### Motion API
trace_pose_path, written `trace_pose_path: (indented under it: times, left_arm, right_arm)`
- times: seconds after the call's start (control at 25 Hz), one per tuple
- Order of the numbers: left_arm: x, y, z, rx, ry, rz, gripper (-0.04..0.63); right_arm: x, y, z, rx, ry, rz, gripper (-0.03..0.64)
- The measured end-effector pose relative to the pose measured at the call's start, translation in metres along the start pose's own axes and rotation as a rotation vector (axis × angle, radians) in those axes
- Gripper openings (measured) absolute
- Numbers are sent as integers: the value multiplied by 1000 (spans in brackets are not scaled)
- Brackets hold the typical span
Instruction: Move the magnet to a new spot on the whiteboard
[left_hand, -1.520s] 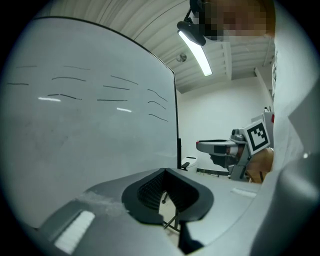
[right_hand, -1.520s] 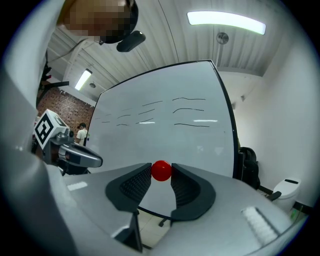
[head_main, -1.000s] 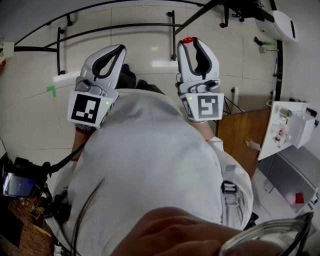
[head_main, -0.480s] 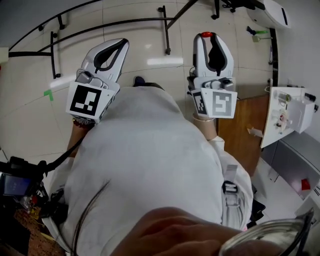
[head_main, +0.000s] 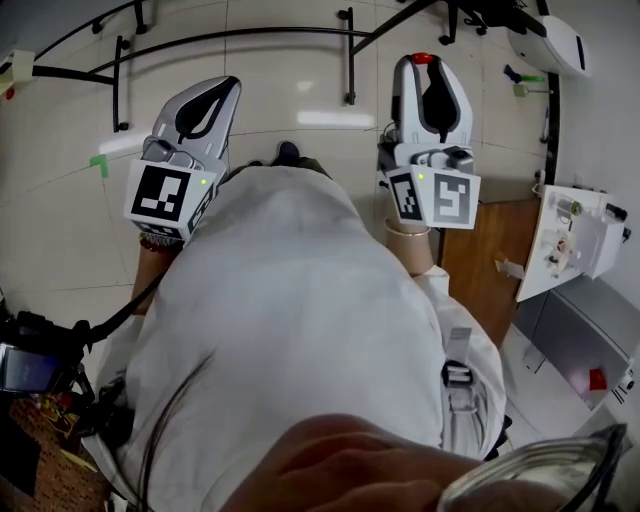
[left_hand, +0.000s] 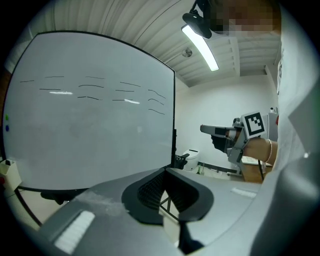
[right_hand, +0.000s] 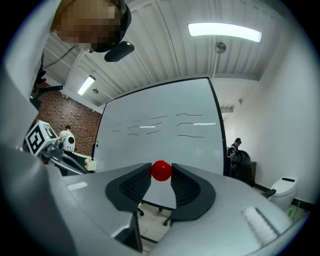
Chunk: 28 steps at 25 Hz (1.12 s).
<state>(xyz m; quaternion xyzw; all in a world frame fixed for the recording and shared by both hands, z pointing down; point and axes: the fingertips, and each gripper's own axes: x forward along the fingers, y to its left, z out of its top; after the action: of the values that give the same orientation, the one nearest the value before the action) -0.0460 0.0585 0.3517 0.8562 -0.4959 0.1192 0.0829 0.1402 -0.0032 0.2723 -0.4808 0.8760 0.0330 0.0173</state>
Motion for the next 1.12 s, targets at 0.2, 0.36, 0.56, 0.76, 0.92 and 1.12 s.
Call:
trace_pose_path:
  times: [0.2,0.36,0.56,0.76,0.92,1.12]
  left_arm:
    - [-39,20,-2,-22,-38,12,6]
    - [-58,28,-11,-46,-54,10,6]
    - [-73,49,-7,-38,-89,48,6]
    - [-52,46,-11,-52,-81,6,6]
    - [-20,44,-7,-54,-68,-18,6]
    - [70,76,32,-42,-127,-71,6]
  right_arm:
    - [5,41,10,66,-8,22,123]
    - [4,69,-11,150,51,21,123]
    - [-1,89,-8,98,51,9,123]
    - [0,76,-14,95,47,-34,123]
    - [25,55,-16,96,33,-19,123]
    - [106,-5,-17,30,-16,-12,123]
